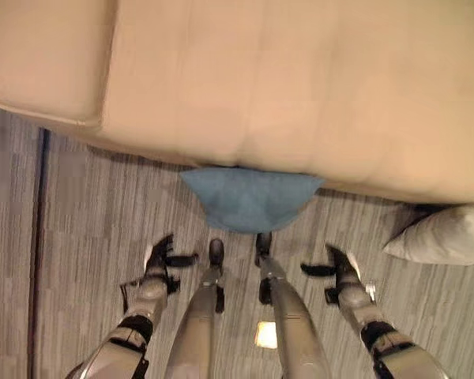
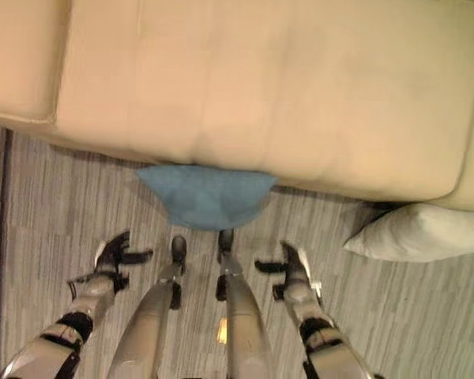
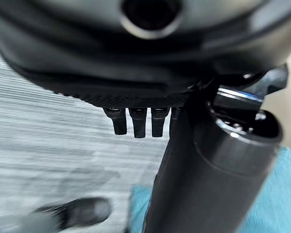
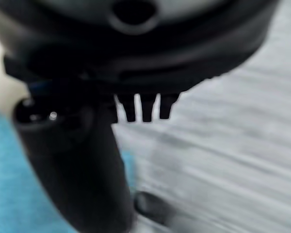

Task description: Pick up all the scattered cushions and arrange them neatly on the sofa.

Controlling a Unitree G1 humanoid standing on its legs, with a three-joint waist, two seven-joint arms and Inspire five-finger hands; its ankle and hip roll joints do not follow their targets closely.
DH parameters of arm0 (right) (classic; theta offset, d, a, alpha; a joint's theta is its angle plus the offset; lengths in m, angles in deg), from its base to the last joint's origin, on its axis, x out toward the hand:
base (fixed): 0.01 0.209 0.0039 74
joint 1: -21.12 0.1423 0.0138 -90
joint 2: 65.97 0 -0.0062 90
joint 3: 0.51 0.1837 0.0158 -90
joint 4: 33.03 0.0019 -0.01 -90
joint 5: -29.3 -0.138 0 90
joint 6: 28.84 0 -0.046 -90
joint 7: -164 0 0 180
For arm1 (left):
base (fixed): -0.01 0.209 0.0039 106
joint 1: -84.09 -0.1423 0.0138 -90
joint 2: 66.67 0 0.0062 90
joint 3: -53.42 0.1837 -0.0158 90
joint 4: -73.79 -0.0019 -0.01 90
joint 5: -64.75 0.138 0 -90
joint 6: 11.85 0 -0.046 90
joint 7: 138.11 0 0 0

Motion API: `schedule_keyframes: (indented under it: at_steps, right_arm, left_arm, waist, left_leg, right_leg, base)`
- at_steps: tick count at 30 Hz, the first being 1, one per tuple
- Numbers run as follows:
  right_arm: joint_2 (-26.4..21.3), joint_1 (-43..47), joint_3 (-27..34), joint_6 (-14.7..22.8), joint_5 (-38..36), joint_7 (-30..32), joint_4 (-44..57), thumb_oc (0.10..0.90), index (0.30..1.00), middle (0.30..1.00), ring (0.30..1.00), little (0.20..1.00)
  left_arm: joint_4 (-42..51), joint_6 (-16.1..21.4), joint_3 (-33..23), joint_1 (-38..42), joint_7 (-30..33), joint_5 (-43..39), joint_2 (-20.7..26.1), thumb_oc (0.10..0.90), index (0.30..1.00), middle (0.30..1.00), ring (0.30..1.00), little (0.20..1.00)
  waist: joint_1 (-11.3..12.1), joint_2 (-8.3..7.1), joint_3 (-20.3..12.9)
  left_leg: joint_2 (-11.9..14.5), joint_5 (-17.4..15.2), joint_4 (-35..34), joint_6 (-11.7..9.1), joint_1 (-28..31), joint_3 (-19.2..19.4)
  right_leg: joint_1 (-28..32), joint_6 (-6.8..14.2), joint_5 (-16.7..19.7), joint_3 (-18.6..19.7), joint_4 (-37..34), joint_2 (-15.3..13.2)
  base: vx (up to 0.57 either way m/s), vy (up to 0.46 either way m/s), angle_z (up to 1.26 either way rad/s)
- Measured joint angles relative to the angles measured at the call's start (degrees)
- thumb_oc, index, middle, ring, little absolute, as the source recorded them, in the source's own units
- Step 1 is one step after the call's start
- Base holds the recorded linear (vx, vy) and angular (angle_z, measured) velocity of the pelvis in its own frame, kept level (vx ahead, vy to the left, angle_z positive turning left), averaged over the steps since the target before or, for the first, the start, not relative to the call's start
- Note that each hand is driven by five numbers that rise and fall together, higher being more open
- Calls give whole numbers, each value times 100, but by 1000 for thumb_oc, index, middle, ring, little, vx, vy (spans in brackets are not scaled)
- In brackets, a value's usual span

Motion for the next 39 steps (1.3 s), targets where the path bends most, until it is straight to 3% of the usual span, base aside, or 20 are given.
schedule_keyframes:
  at_steps: [3, 6, 10, 15, 21, 22, 23, 24, 25, 29, 34, 36, 39]
  right_arm:
    - [-211, 562, 42, 181, -105, 326, 321, 800, 900, 900, 900, 900]
    - [-503, 1025, 94, 294, -266, 573, 581, 800, 900, 900, 900, 900]
    - [-589, 1476, 91, 306, -307, 704, 702, 800, 900, 900, 900, 900]
    - [-591, 1619, -193, 437, -456, 785, 915, 800, 900, 900, 900, 900]
    - [-463, 2056, -525, 463, -901, 845, 1085, 800, 900, 900, 900, 900]
    - [-399, 2067, -530, 465, -1004, 863, 1087, 722, 782, 782, 782, 782]
    - [-374, 2063, -564, 464, -1042, 860, 1087, 588, 582, 582, 582, 582]
    - [-367, 2067, -595, 469, -1143, 815, 1112, 439, 359, 359, 359, 359]
    - [-374, 2069, -601, 469, -1208, 765, 1173, 400, 300, 300, 300, 300]
    - [-316, 1921, -583, 469, -1439, 730, 1368, 400, 300, 300, 300, 300]
    - [-230, 1068, -568, 481, -1434, 416, 1770, 400, 300, 300, 300, 300]
    - [-153, 387, -521, 562, -1424, 345, 1964, 400, 300, 300, 300, 300]
    - [-112, -29, -365, 572, -1410, 189, 2228, 400, 300, 300, 300, 300]
  left_arm:
    - [179, 54, 185, 570, 168, -107, 130, 800, 900, 900, 900, 900]
    - [452, 186, 343, 1046, 211, -120, 237, 800, 900, 900, 900, 900]
    - [454, 183, 399, 1412, 316, -231, 360, 800, 900, 900, 900, 900]
    - [483, 153, 517, 1646, 309, -346, 358, 800, 900, 900, 900, 900]
    - [845, 130, 725, 2067, 464, -781, 69, 800, 900, 900, 900, 900]
    - [845, 128, 733, 2116, 530, -843, 5, 800, 900, 900, 900, 900]
    - [845, 125, 750, 2152, 579, -894, -63, 750, 825, 825, 825, 825]
    - [845, 122, 777, 2180, 595, -897, -63, 522, 484, 484, 484, 484]
    - [847, 117, 777, 2208, 597, -897, -57, 400, 300, 300, 300, 300]
    - [852, 49, 770, 2162, 676, -897, -35, 400, 300, 300, 300, 300]
    - [1301, -81, 592, 1497, 713, -887, 75, 400, 300, 300, 300, 300]
    - [1624, -33, 617, 894, 703, -869, 1, 400, 300, 300, 300, 300]
    - [1926, -36, 523, 585, 660, -819, -10, 400, 300, 300, 300, 300]
  waist:
    - [-24, 13, 6]
    - [-46, 8, 3]
    - [-144, 4, 1]
    - [-314, -2, -3]
    - [-308, -91, -114]
    - [-314, -91, -114]
    - [-315, -90, -114]
    - [-313, -90, -114]
    - [-302, -90, -114]
    - [-269, -90, -114]
    - [-272, -91, -169]
    - [-271, -35, -973]
    - [-178, -40, -977]
  left_leg:
    - [-16, -259, 684, 41, -727, 31]
    - [-36, -727, 1816, 114, -1699, 66]
    - [-21, -992, 2653, 123, -2550, 105]
    - [10, -1044, 2980, 158, -3095, 110]
    - [12, -961, 2986, 88, -3531, 104]
    - [13, -955, 2978, 77, -3526, 104]
    - [13, -949, 2963, 67, -3514, 105]
    - [16, -942, 2948, 58, -3512, 105]
    - [14, -921, 2911, 42, -3503, 105]
    - [-2, -781, 2635, -6, -3220, 95]
    - [-4, -523, 1783, -99, -2239, 6]
    - [-1, -542, 1682, -71, -2564, -18]
    - [-7, -450, 1513, -166, -2259, -113]
  right_leg:
    - [-728, -75, -179, 18, 679, -76]
    - [-1726, -73, -654, 102, 1890, -170]
    - [-2580, -85, -905, 172, 2706, -203]
    - [-3104, -109, -933, 179, 2960, -195]
    - [-3583, -111, -894, 199, 2996, -177]
    - [-3584, -127, -884, 199, 2994, -175]
    - [-3581, -150, -870, 201, 2992, -175]
    - [-3581, -154, -868, 200, 2998, -171]
    - [-3577, -176, -853, 195, 2993, -174]
    - [-3319, -227, -770, 188, 2766, -175]
    - [-2357, -207, -617, 74, 1993, -142]
    - [-2687, -156, -673, 54, 1947, -140]
    - [-2370, -236, -574, -13, 1779, -112]
  base:
    - [-22, 27, -3]
    - [31, -1, 6]
    - [13, -16, 1]
    - [5, -27, 0]
    - [1, -26, 3]
    - [0, 0, 0]
    - [0, 0, 0]
    - [0, 0, 0]
    - [-8, -9, 3]
    - [-6, -8, 4]
    - [-1, -6, 0]
    - [-4, -44, 7]
    - [-40, -53, 3]
